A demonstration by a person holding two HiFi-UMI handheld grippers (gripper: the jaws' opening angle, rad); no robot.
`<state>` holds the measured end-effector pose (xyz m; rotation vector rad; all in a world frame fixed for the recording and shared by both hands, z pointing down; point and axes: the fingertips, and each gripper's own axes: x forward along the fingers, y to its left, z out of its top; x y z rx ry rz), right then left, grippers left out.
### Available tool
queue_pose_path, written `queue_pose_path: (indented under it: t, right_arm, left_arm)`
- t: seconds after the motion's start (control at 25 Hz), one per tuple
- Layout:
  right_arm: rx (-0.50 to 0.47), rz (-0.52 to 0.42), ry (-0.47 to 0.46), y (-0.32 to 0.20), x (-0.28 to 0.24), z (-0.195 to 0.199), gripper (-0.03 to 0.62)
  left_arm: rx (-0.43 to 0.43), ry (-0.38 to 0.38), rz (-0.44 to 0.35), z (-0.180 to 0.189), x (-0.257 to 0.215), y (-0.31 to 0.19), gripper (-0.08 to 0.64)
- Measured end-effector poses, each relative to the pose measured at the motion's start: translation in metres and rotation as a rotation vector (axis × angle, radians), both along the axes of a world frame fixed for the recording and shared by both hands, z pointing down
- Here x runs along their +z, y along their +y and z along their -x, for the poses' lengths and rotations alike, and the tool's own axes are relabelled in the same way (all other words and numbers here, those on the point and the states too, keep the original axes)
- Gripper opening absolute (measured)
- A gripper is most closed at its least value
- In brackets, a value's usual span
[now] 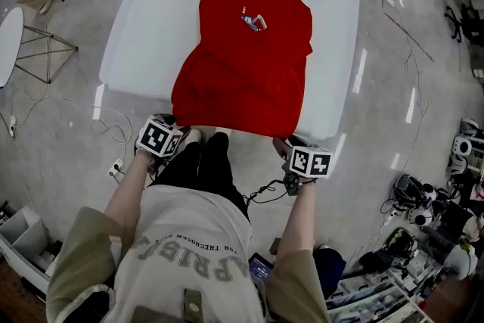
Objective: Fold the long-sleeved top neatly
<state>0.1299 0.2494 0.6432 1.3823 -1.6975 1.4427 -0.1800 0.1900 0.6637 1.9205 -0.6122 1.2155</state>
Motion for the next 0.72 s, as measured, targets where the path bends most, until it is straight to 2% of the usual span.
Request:
queue_pose_path:
  t: [0.08, 0.2, 0.24, 0.4, 0.56, 0.72]
  right_arm:
    - [-0.006, -0.001, -0.037, 0.000, -0.001, 0.005, 0.223]
    - [-0.016, -0.038, -0.064, -0.002, -0.015, 0.007, 0.088]
    - [-0.026, -0.054, -0.072, -0.003, -0.021, 0.007, 0.054]
    - [-0.072, -0.104, -0.118, -0.004, -0.052, 0.012, 0.038]
    - [-0.082, -0.160, -0.183, -0.013, -0.093, 0.009, 0.037]
    - [-0.095, -0.216, -0.243, -0.040, -0.126, -0.001, 0.037]
  left_arm:
    - [0.010, 0.009, -0.009, -0.001, -0.001, 0.000, 0.158]
    - [0.044, 0.032, -0.050, -0.001, -0.012, 0.000, 0.042]
    - [0.060, 0.040, -0.059, 0.000, -0.018, 0.001, 0.033]
    - [0.065, 0.094, -0.069, 0.006, -0.054, 0.002, 0.021]
    - [-0.003, 0.157, -0.094, 0.011, -0.103, -0.012, 0.020]
    - [-0.069, 0.191, -0.159, -0.001, -0.135, -0.049, 0.020]
